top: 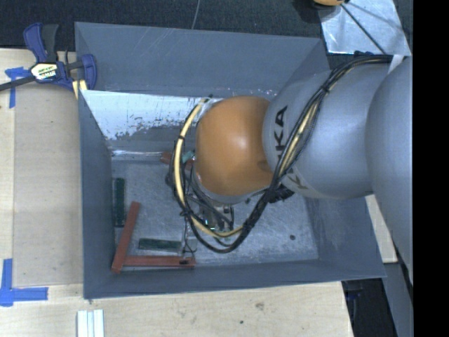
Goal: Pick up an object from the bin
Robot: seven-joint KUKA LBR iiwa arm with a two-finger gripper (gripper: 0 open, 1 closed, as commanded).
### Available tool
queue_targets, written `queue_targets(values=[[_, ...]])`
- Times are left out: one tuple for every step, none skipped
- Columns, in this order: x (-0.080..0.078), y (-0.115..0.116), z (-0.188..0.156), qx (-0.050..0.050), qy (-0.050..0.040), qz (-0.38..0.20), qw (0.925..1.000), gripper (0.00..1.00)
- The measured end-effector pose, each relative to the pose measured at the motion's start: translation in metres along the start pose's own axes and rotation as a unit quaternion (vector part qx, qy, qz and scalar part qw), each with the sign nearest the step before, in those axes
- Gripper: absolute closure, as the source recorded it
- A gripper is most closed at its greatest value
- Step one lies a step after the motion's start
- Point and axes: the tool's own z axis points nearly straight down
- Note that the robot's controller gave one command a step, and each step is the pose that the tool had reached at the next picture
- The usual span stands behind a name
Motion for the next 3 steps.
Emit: queue_targets(values=[[-0.002, -0.001, -0.004, -0.001, -0.0040, 0.002, 1.0000, 0.00], [-0.003, -0.001, 0.021, -0.001, -0.0079, -0.068, 0.9977, 0.00], [-0.018, -0.006, 0.084, 0.000, -0.0063, -0.244, 0.9697, 1.00]])
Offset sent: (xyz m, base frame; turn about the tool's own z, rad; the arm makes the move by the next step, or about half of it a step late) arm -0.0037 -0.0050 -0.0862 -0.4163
